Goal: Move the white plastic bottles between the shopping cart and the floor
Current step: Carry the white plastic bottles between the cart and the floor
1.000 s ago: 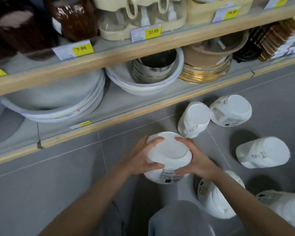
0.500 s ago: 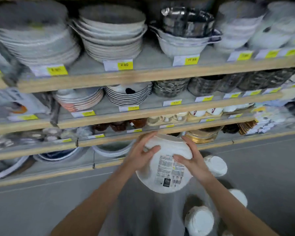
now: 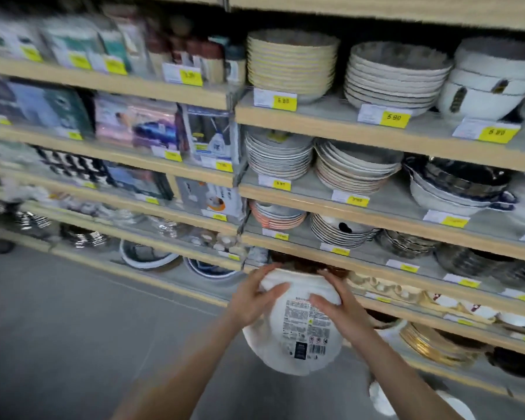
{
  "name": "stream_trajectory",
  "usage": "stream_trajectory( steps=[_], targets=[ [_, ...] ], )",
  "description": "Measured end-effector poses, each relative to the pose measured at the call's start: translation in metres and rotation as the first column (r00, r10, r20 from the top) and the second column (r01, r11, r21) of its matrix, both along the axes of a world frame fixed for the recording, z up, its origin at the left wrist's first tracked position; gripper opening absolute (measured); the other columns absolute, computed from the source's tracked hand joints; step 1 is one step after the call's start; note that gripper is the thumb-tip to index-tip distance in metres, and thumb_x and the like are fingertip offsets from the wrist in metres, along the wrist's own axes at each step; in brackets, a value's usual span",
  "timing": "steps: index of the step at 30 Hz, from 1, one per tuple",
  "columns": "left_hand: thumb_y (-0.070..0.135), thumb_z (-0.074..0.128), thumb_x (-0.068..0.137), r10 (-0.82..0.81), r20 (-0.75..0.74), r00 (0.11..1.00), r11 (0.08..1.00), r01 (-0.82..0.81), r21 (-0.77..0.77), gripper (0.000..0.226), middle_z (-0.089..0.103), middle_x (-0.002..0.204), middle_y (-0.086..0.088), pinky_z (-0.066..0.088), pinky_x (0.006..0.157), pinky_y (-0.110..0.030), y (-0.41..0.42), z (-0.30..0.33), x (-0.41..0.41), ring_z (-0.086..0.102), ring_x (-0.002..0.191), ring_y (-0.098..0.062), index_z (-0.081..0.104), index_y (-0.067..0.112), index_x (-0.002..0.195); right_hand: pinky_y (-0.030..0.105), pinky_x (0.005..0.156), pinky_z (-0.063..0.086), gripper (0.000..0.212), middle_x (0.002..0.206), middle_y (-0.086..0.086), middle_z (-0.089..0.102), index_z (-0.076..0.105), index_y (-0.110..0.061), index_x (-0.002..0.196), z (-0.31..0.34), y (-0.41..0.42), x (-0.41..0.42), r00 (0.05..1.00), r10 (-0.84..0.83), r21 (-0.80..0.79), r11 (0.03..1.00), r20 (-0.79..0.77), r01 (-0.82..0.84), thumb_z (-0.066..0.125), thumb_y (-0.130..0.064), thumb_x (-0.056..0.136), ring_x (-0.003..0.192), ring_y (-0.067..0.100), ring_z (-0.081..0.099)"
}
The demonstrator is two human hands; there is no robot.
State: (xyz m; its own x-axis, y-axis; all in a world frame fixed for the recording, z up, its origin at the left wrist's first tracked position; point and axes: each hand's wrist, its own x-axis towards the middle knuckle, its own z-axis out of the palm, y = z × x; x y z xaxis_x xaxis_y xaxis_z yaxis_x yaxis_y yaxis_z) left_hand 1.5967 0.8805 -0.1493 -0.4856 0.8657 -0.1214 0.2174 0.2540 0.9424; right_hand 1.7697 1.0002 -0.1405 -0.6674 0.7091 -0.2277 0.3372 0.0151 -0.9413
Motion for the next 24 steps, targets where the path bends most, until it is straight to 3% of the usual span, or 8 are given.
stream_trajectory(
  steps=[2, 4, 5, 10, 14, 17, 21, 24],
  targets=[
    [0.038, 0.065, 0.086, 0.089, -0.004, 0.996, 0.996, -0.089, -0.014, 0.048, 0.053, 0.120, 0.014, 0.045, 0.077, -0.006, -0.031, -0.001, -0.020, 0.054, 0.097, 0.007, 0.049, 0.031, 0.131, 0.017, 0.077, 0.051, 0.053, 0.116, -0.014, 0.060, 0.050, -0.048, 0.116, -0.002, -0.013, -0.030, 0.995, 0.097, -0.027, 0.995, -0.002, -0.097, 0.078, -0.043, 0.071, 0.096, 0.004, 0.061],
    [0.050, 0.068, 0.081, 0.181, -0.012, 0.983, 0.983, -0.181, -0.030, 0.055, 0.050, 0.128, 0.012, 0.046, 0.095, -0.022, -0.062, -0.001, -0.041, 0.052, 0.113, -0.004, 0.049, 0.038, 0.131, 0.032, 0.083, 0.055, 0.063, 0.119, -0.007, 0.062, 0.051, -0.052, 0.113, -0.002, -0.028, -0.062, 0.983, 0.183, -0.055, 0.982, 0.003, -0.182, 0.078, -0.055, 0.056, 0.098, 0.011, 0.065],
    [0.054, 0.068, 0.078, 0.224, -0.018, 0.974, 0.974, -0.224, -0.036, 0.055, 0.050, 0.131, 0.009, 0.044, 0.101, -0.032, -0.077, -0.001, -0.052, 0.049, 0.119, -0.009, 0.050, 0.041, 0.129, 0.032, 0.081, 0.055, 0.066, 0.118, -0.005, 0.063, 0.051, -0.052, 0.113, -0.003, -0.037, -0.080, 0.973, 0.229, -0.064, 0.971, -0.010, -0.229, 0.077, -0.055, 0.053, 0.097, 0.011, 0.065],
    [0.048, 0.067, 0.082, 0.417, -0.052, 0.907, 0.907, -0.419, -0.034, 0.049, 0.051, 0.126, 0.013, 0.038, 0.106, -0.031, -0.153, 0.011, -0.114, 0.047, 0.121, -0.009, 0.049, 0.038, 0.127, 0.013, 0.061, 0.049, 0.067, 0.112, -0.007, 0.061, 0.048, -0.038, 0.124, 0.013, -0.096, -0.174, 0.921, 0.388, -0.095, 0.916, -0.036, -0.390, 0.077, -0.040, 0.064, 0.089, 0.006, 0.064],
    [0.061, 0.064, 0.076, 0.514, -0.061, 0.855, 0.856, -0.517, -0.029, 0.056, 0.055, 0.130, 0.006, 0.040, 0.105, -0.033, -0.218, 0.011, -0.177, 0.050, 0.121, -0.012, 0.050, 0.040, 0.127, 0.016, 0.062, 0.049, 0.071, 0.117, -0.005, 0.058, 0.047, -0.034, 0.128, 0.017, -0.150, -0.259, 0.864, 0.503, -0.054, 0.862, -0.030, -0.503, 0.071, -0.042, 0.062, 0.093, 0.010, 0.063],
    [0.057, 0.065, 0.079, 0.578, -0.101, 0.810, 0.814, -0.581, -0.009, 0.058, 0.054, 0.131, 0.005, 0.036, 0.105, -0.028, -0.272, 0.014, -0.229, 0.049, 0.122, -0.012, 0.051, 0.033, 0.130, 0.015, 0.060, 0.049, 0.057, 0.116, -0.006, 0.058, 0.049, -0.034, 0.124, 0.021, -0.201, -0.323, 0.838, 0.545, -0.015, 0.838, -0.040, -0.546, 0.076, -0.034, 0.073, 0.092, 0.009, 0.062],
    [0.077, 0.055, 0.063, 0.625, -0.114, 0.772, 0.776, -0.630, -0.018, 0.078, 0.053, 0.133, 0.005, 0.037, 0.108, -0.033, -0.349, 0.023, -0.301, 0.048, 0.124, -0.013, 0.050, 0.036, 0.130, 0.016, 0.065, 0.051, 0.065, 0.113, -0.005, 0.063, 0.051, -0.038, 0.118, 0.032, -0.273, -0.405, 0.795, 0.605, 0.000, 0.796, -0.056, -0.605, 0.074, -0.048, 0.058, 0.092, 0.010, 0.064],
    [0.078, 0.052, 0.062, 0.668, -0.144, 0.730, 0.736, -0.677, -0.018, 0.084, 0.050, 0.137, 0.006, 0.033, 0.110, -0.032, -0.400, 0.029, -0.353, 0.044, 0.127, -0.012, 0.047, 0.035, 0.133, 0.016, 0.070, 0.052, 0.064, 0.114, -0.006, 0.062, 0.053, -0.039, 0.118, 0.034, -0.318, -0.469, 0.760, 0.646, 0.026, 0.763, -0.069, -0.646, 0.075, -0.048, 0.058, 0.094, 0.008, 0.063]
  ],
)
